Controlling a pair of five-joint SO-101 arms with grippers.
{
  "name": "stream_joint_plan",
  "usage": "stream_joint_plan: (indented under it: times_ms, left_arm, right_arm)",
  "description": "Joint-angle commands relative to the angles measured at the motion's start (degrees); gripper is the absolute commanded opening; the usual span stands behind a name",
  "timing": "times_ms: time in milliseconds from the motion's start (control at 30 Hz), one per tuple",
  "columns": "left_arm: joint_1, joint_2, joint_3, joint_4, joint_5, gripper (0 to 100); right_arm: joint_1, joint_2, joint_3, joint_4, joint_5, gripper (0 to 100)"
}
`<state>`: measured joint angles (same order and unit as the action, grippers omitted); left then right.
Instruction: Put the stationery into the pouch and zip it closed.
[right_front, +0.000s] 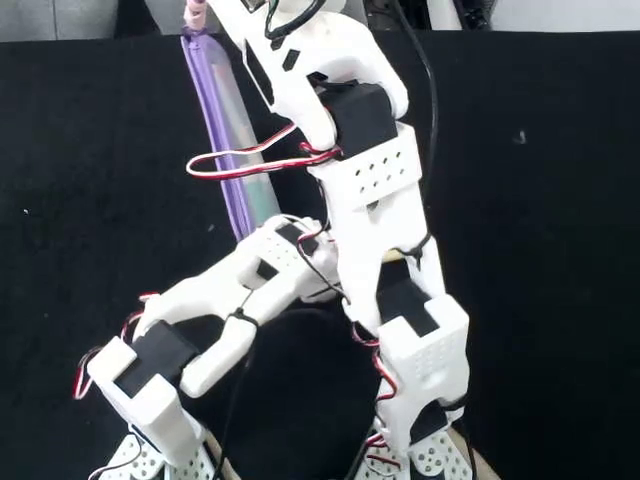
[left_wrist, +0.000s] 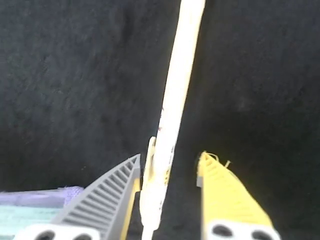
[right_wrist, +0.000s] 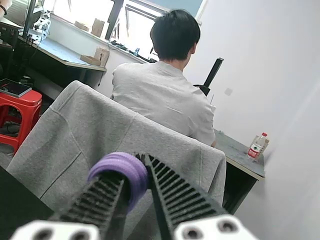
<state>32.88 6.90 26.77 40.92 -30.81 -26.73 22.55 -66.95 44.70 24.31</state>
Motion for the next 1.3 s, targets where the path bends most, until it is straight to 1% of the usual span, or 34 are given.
stream_joint_plan:
  times_ms: [0, 133, 367, 467, 533, 600, 733, 800, 867, 933, 1000, 1033, 1100, 1267]
  left_arm:
    - [2.3, -1.7, -4.4, 0.4, 1.8, 20]
    - [5.4, -1.2, -6.1, -2.0, 1.8, 20]
    - [5.9, 1.0, -7.2, -12.6, 1.8, 20]
    - [6.0, 5.3, -10.7, -13.1, 2.1, 20]
    - [5.6, 9.5, -14.8, -12.8, 2.2, 20]
    - [4.9, 12.9, -19.6, -9.1, 2.2, 20]
    - [5.6, 18.6, -31.5, 3.0, 2.1, 20]
    - [6.0, 21.1, -36.0, 6.7, 2.1, 20]
    - [6.2, 23.6, -38.9, 8.5, 2.1, 19]
    - [6.2, 25.4, -41.3, 9.8, 2.1, 13]
    - [6.1, 26.5, -43.1, 11.5, 2.1, 4]
    - [6.0, 26.6, -43.8, 12.6, 2.1, 2]
    - [6.0, 26.6, -44.3, 14.2, 2.1, 5]
    - [6.3, 26.4, -44.2, 17.0, 2.2, 3]
  right_arm:
    - [0.5, -0.7, -3.2, 0.3, -0.3, 1.1]
    - [0.5, -0.6, -3.2, 1.4, -0.2, 1.1]
    - [0.5, -0.8, -3.3, 1.6, 0.2, 1.1]
    - [0.5, -0.8, -3.3, 1.7, 3.3, 1.1]
    - [0.5, -0.8, -3.3, 1.7, 3.9, 1.1]
    - [0.4, -0.8, -3.3, 1.7, 4.0, 1.1]
    - [0.4, -0.8, -3.3, 1.7, 4.0, 1.1]
    - [0.4, -0.8, -3.3, 1.7, 4.0, 1.1]
    - [0.4, -0.8, -3.3, 1.7, 4.0, 1.1]
    - [0.4, -0.9, -3.5, 1.7, 4.0, 1.1]
    - [0.4, -1.2, -4.3, 1.8, 4.0, 1.1]
    - [0.4, -1.5, -4.5, 1.8, 4.0, 1.1]
    - [0.4, -2.1, -4.8, 1.8, 4.0, 1.1]
    - [0.4, -2.8, -4.4, 2.5, 4.0, 1.1]
